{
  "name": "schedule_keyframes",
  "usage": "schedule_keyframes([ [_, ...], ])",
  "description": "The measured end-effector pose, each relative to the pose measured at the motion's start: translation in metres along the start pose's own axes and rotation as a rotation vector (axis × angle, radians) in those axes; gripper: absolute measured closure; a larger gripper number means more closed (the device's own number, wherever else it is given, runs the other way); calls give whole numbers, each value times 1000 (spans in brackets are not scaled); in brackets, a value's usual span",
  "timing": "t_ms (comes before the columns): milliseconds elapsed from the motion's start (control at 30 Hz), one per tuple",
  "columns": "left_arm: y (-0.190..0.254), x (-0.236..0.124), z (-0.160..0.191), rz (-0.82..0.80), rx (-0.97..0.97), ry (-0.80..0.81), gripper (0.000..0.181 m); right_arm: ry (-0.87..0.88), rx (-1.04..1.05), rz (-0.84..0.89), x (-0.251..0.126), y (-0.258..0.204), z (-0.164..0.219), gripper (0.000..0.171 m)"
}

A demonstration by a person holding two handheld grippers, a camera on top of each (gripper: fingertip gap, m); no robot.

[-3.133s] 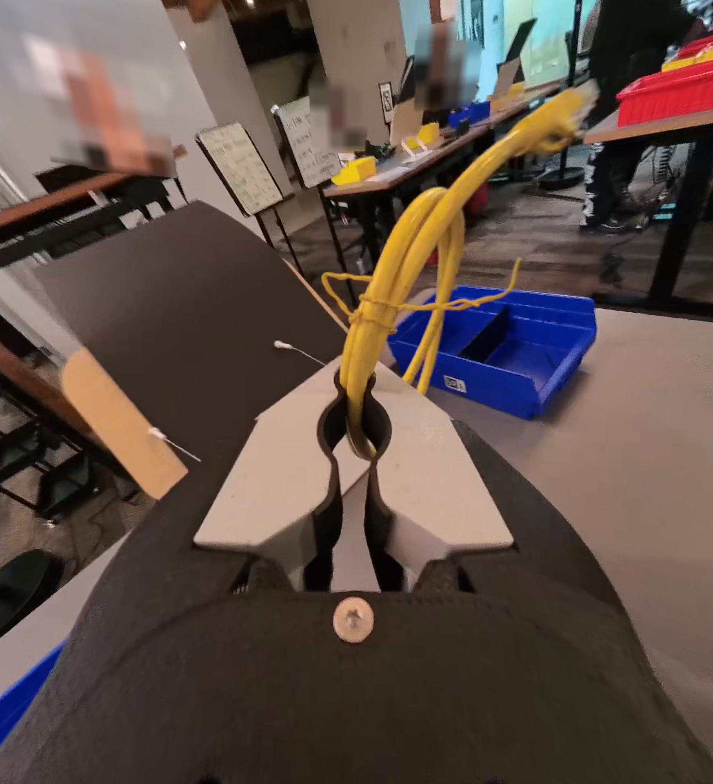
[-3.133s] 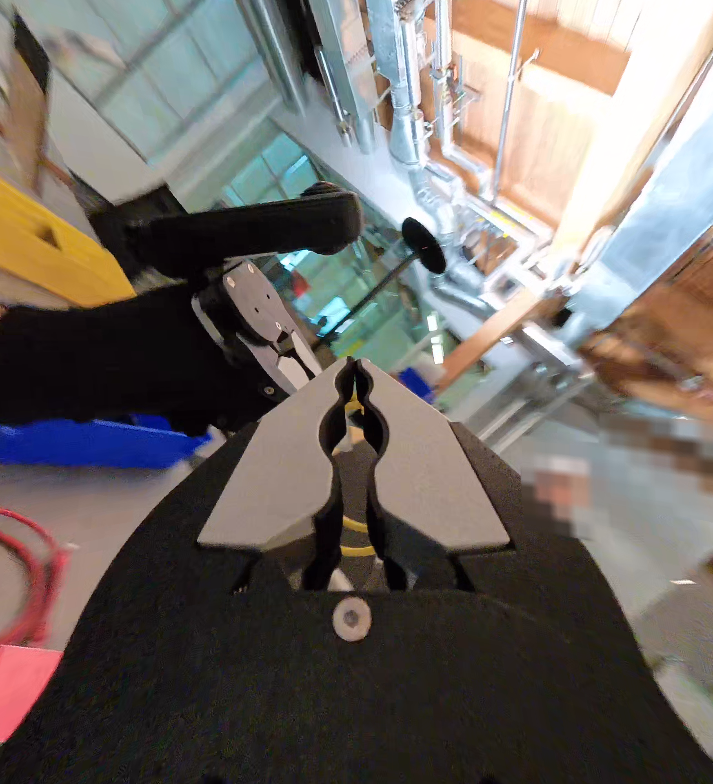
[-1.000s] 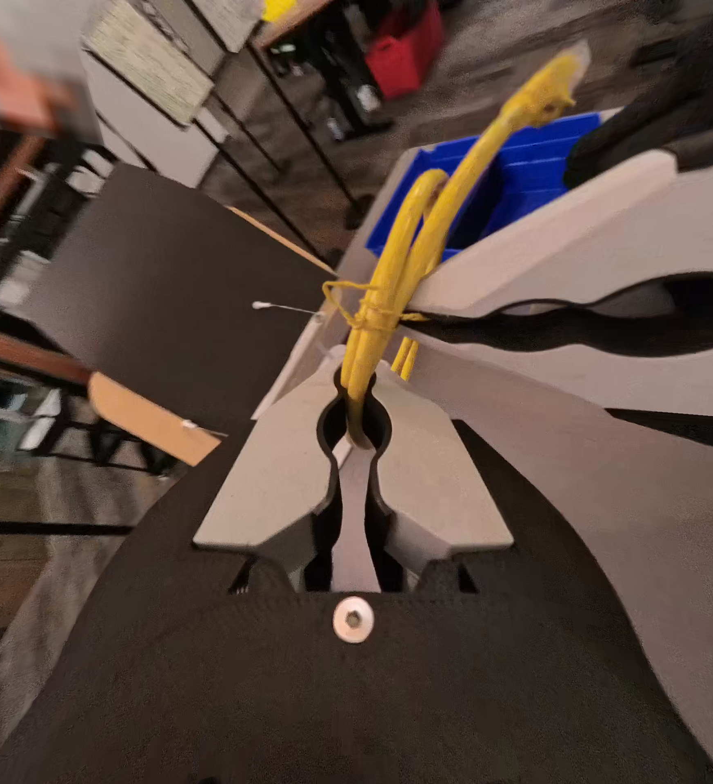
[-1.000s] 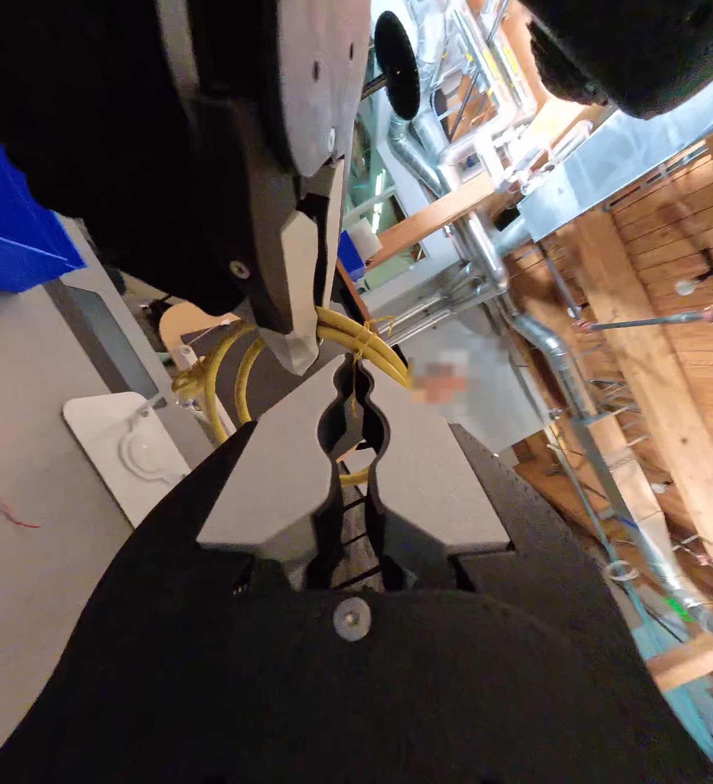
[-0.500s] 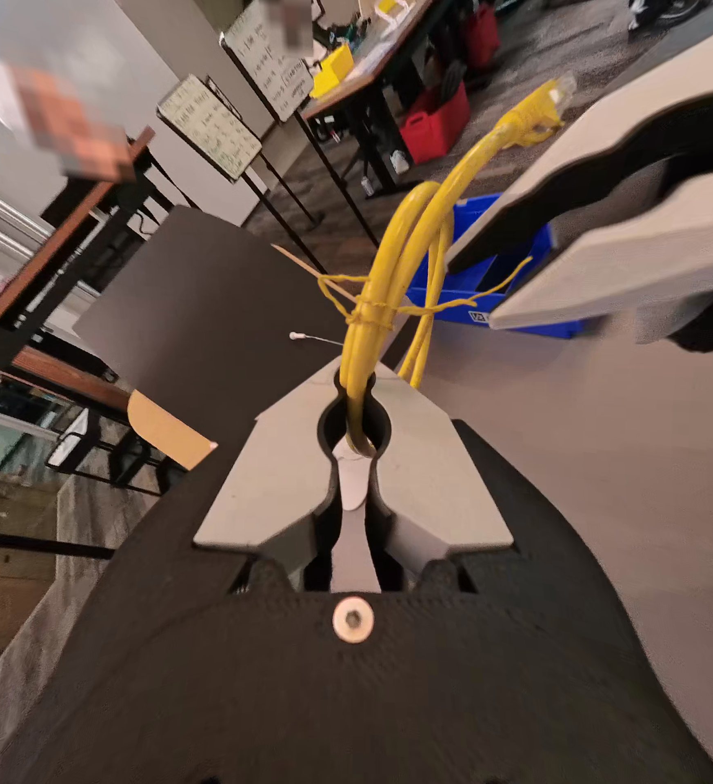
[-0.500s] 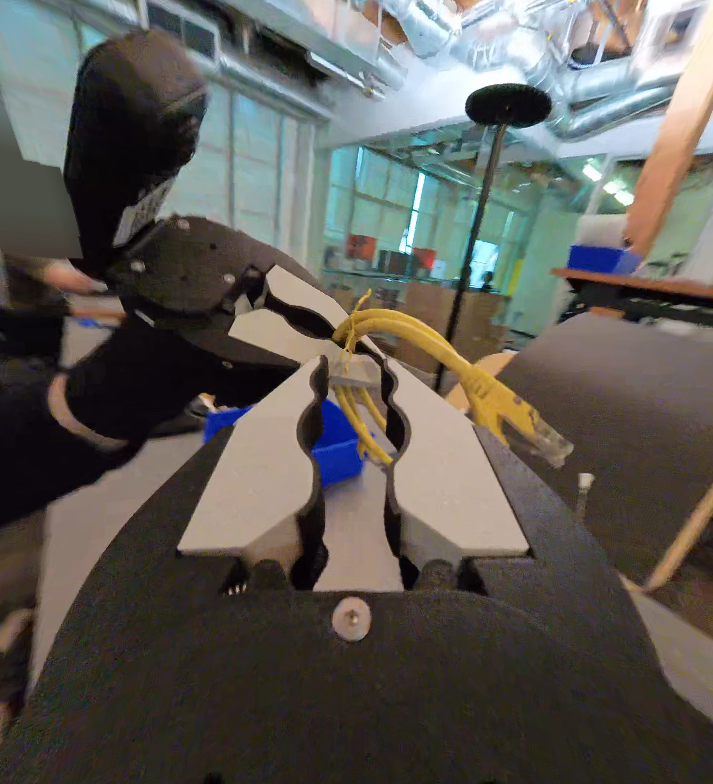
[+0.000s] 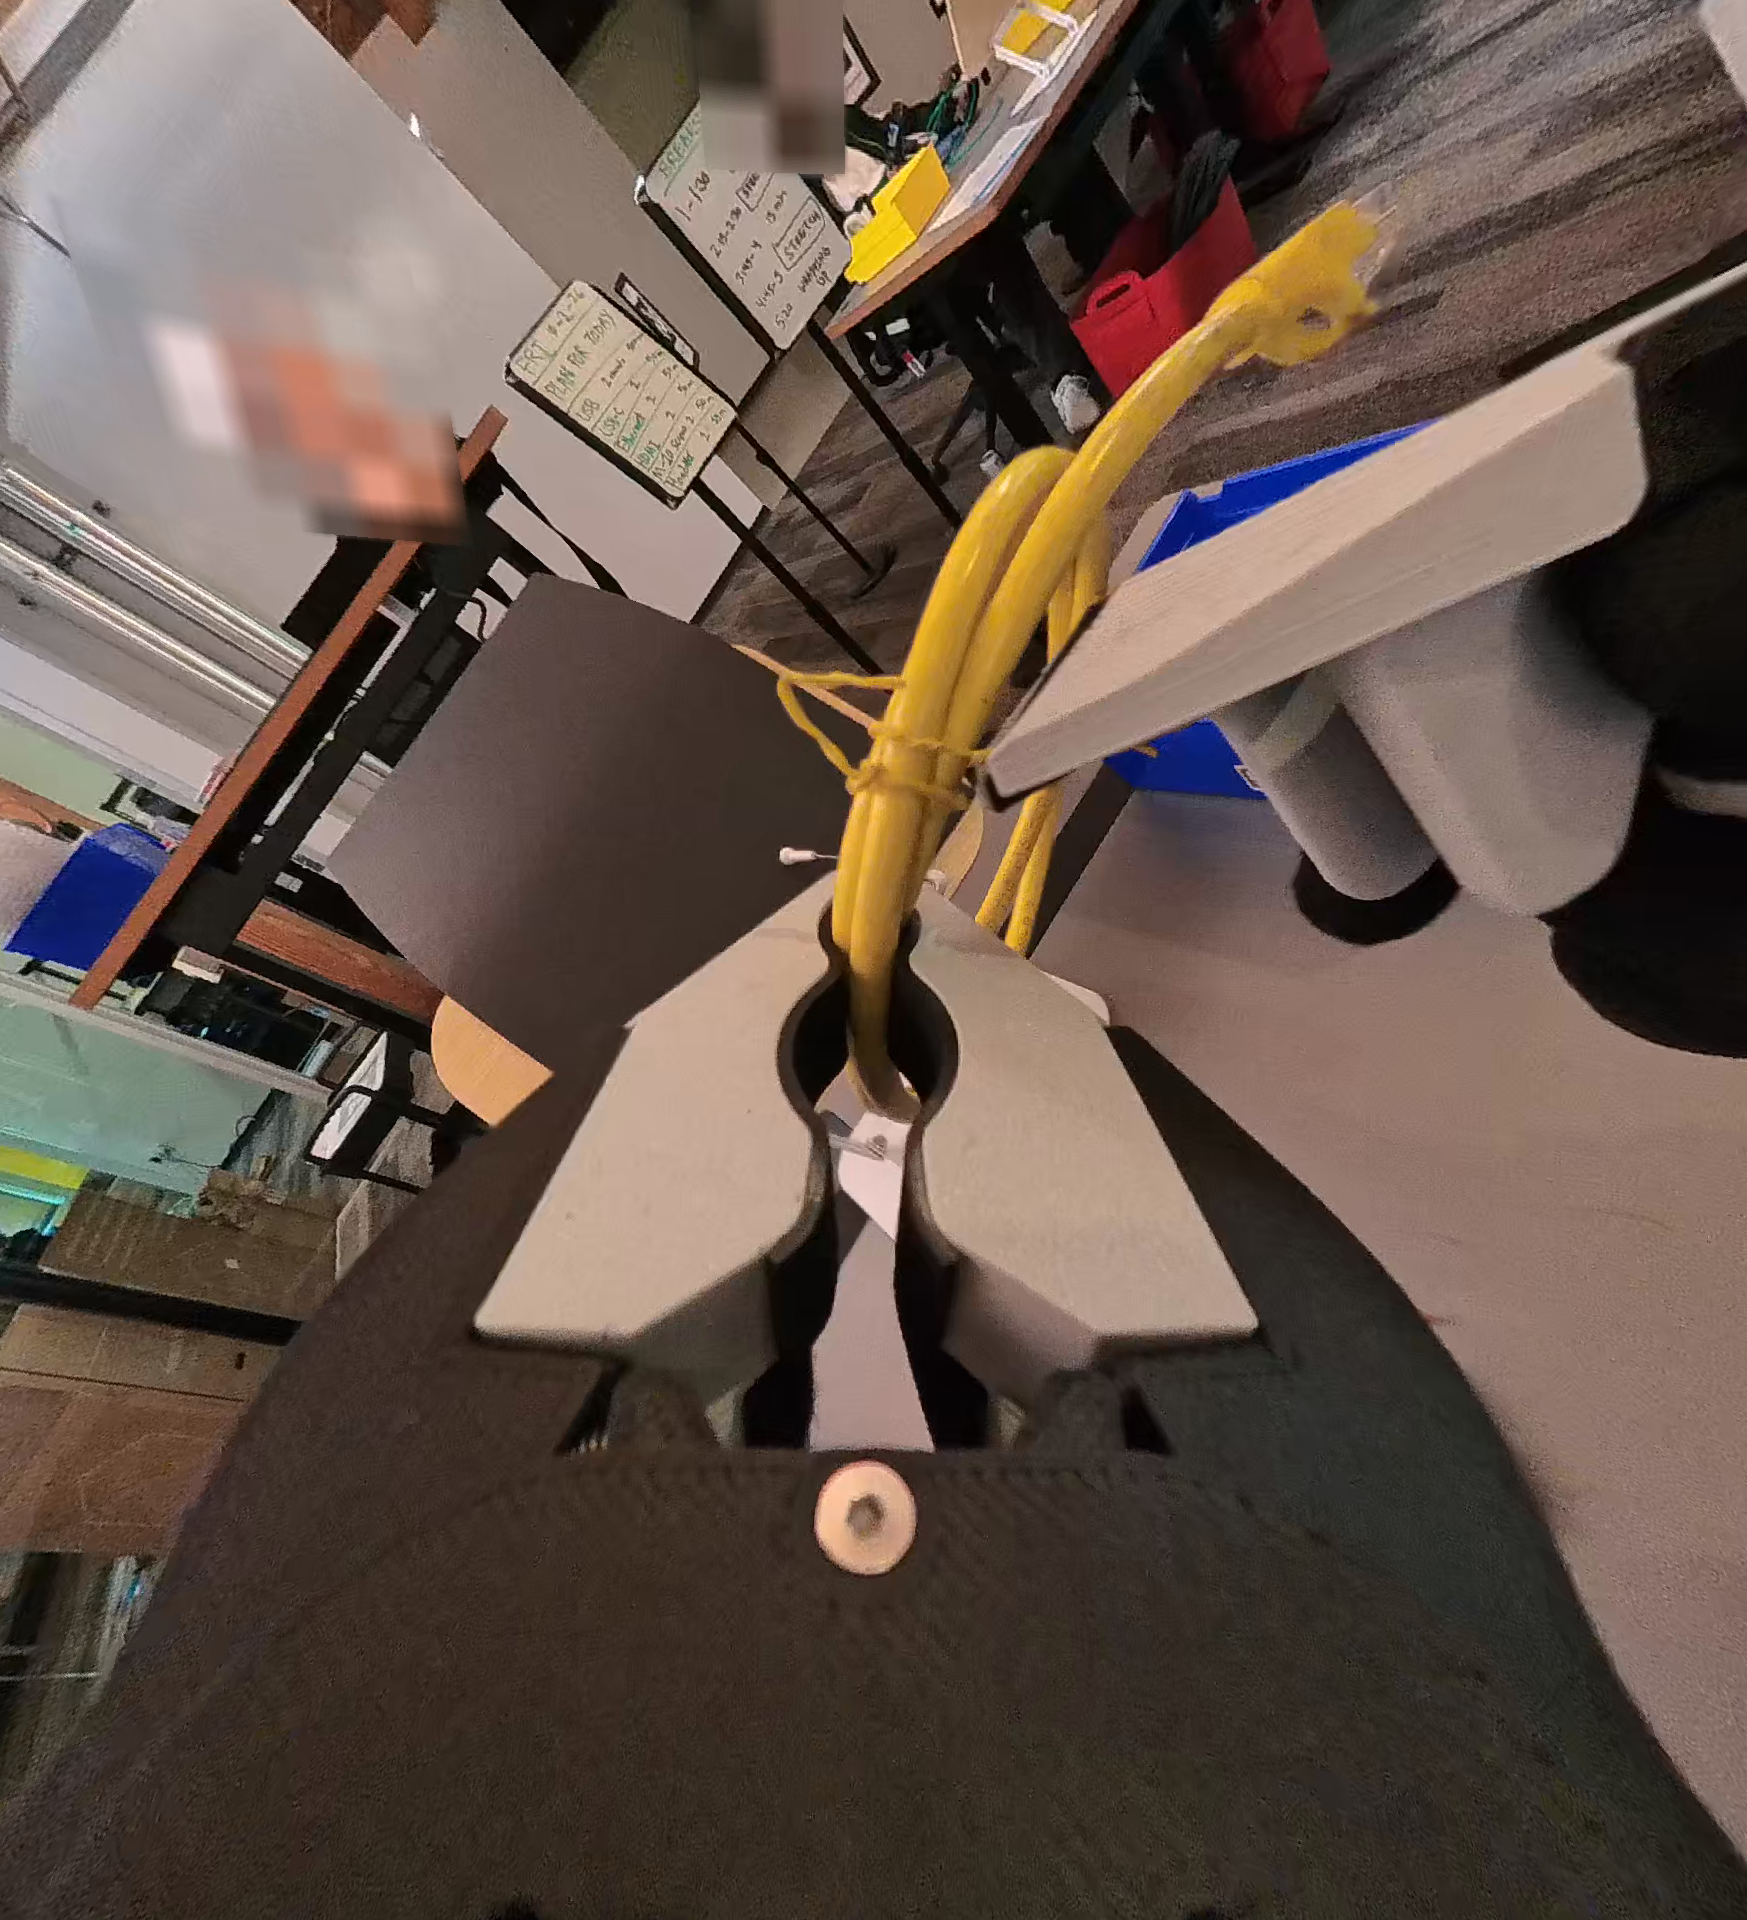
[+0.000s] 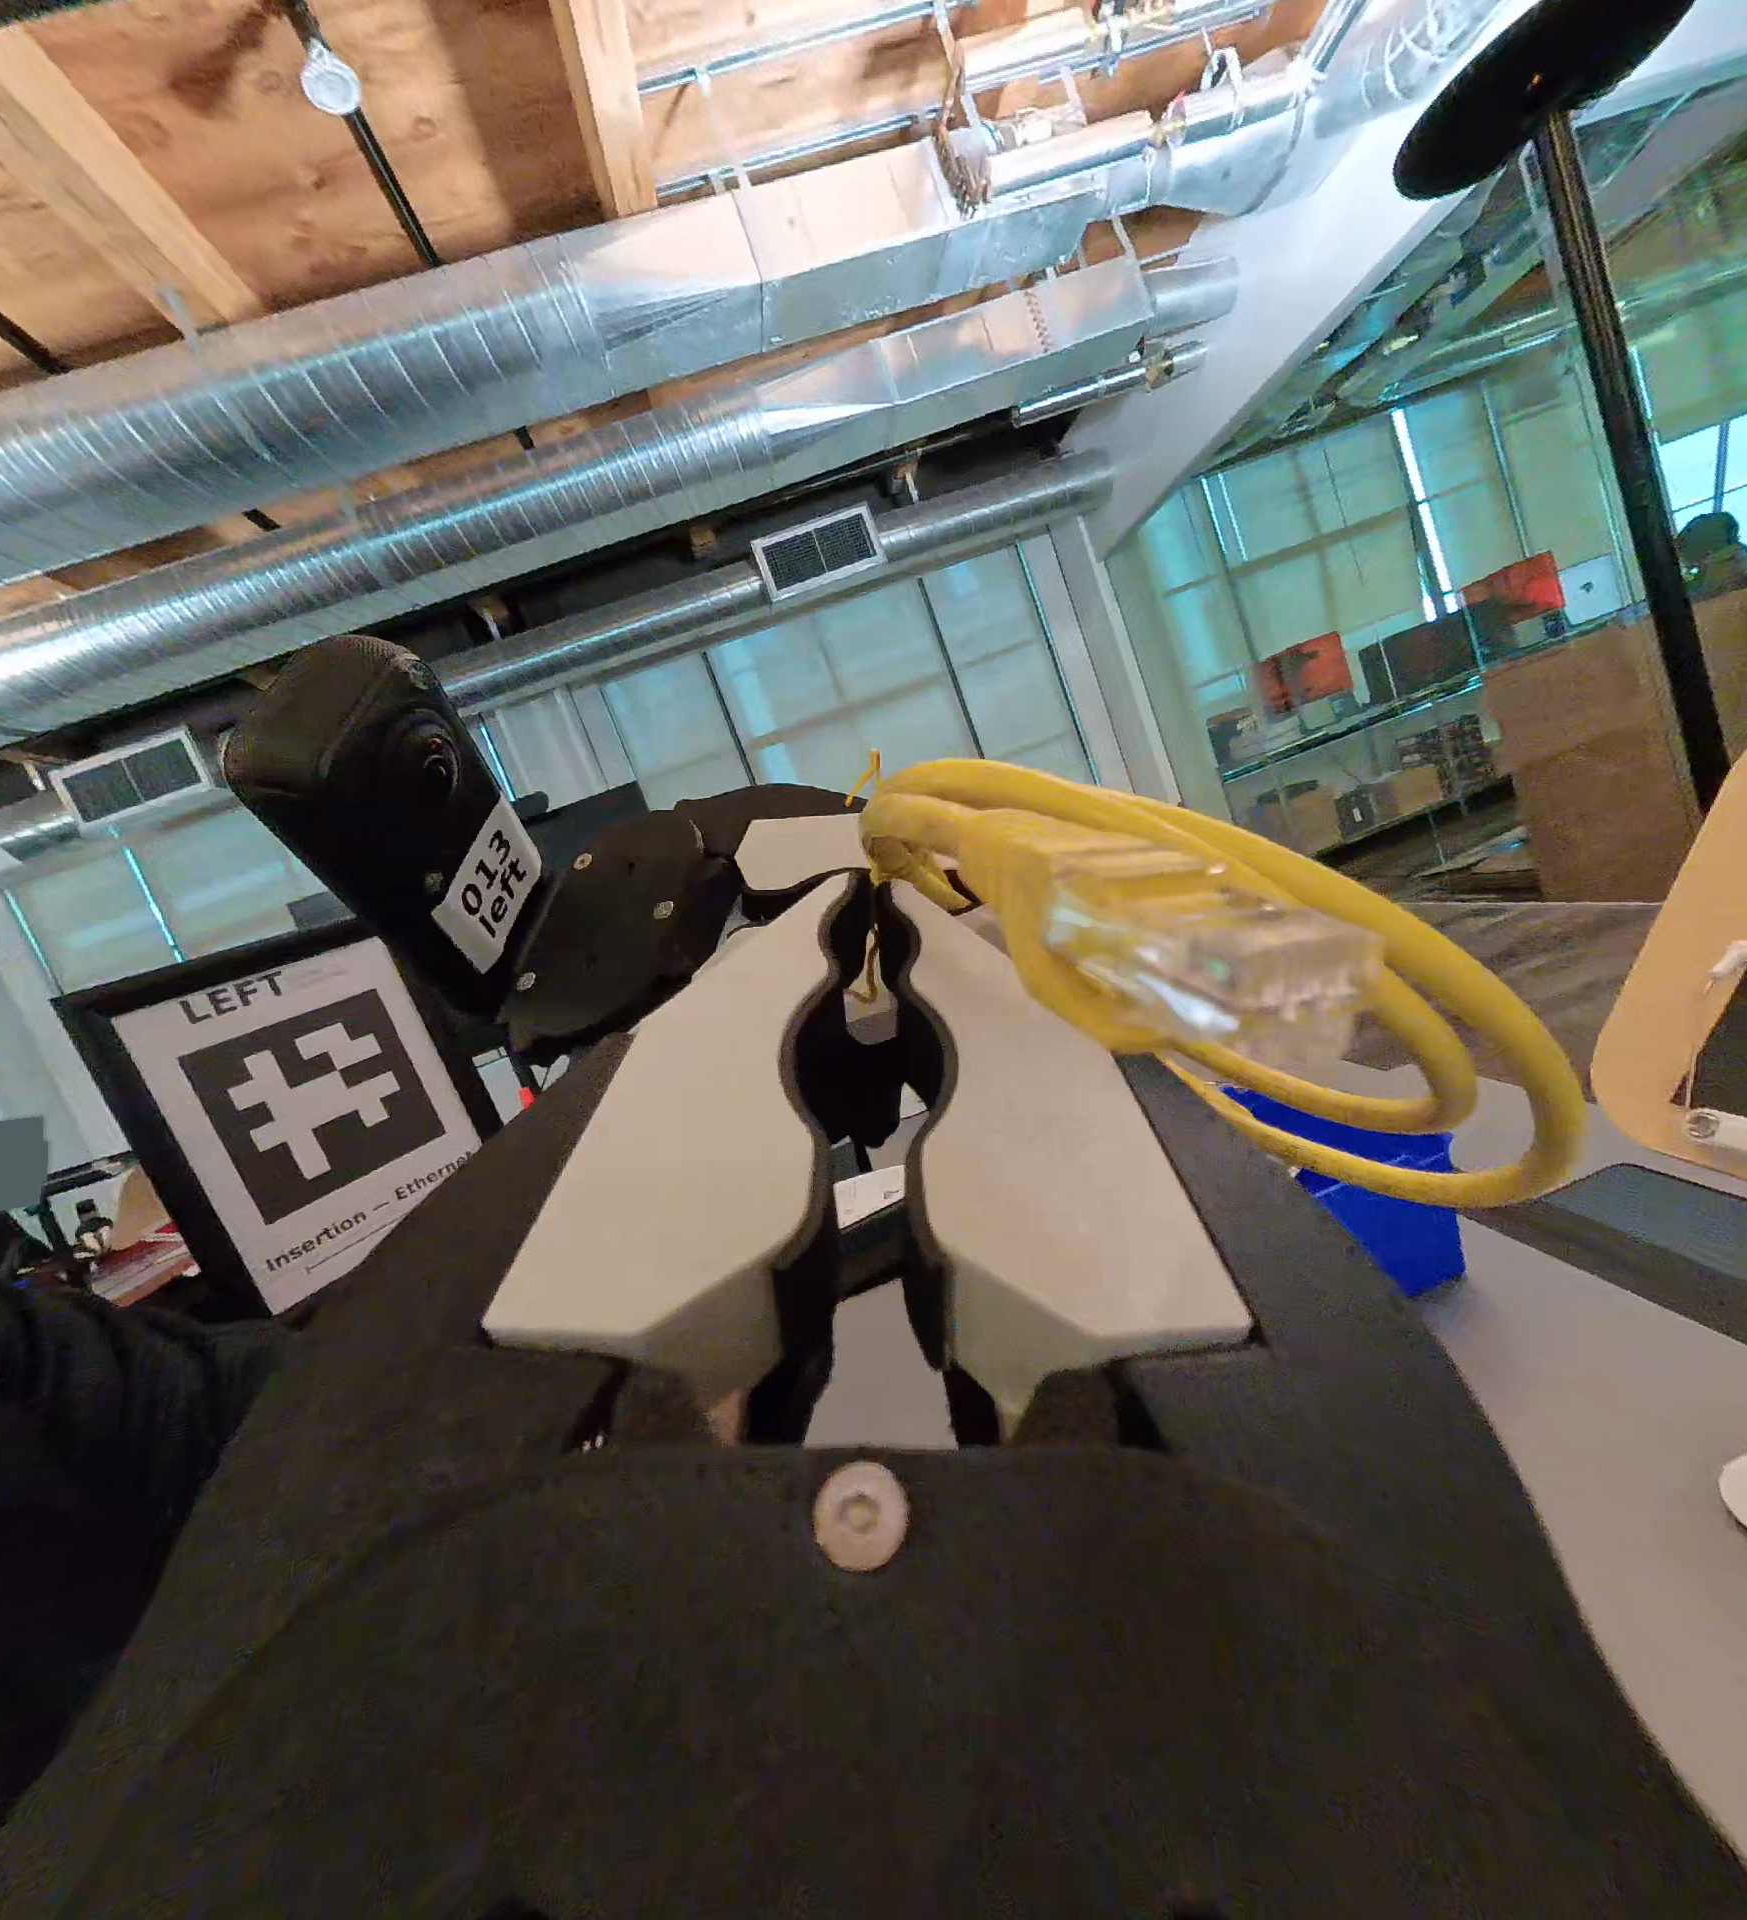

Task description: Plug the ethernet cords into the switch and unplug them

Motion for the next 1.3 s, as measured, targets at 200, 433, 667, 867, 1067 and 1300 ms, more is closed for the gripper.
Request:
schedule_keyframes([
  [200, 2, 3, 1, 91, -67, -53, 181, -195, -579, 339, 3, -12, -1, 171],
  [433, 4, 6, -10, 337, -220, -117, 181, -531, -1680, 842, 16, -36, 10, 171],
  [667, -21, 23, 8, 243, -285, -121, 181, -426, -1610, 535, 38, -81, 25, 171],
  [867, -26, 5, -7, 93, -143, 29, 181, -113, -668, 298, 5, -37, -15, 162],
  [1067, -21, -7, -22, -8, -32, 191, 181, 91, 3, -36, -8, -11, -22, 152],
  [1300, -12, -17, -32, -44, 88, 344, 181, 209, 201, -202, -16, -5, -25, 154],
])
Point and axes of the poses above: each gripper's, where its closed fingertips meet, x out along the fingers, z out of its underside, y = z × x across the jaws, the point moved 5 cm from there along -x, back along the fingers, and after that the axes turned 4 degrees about -z, right-handed, at the moved point
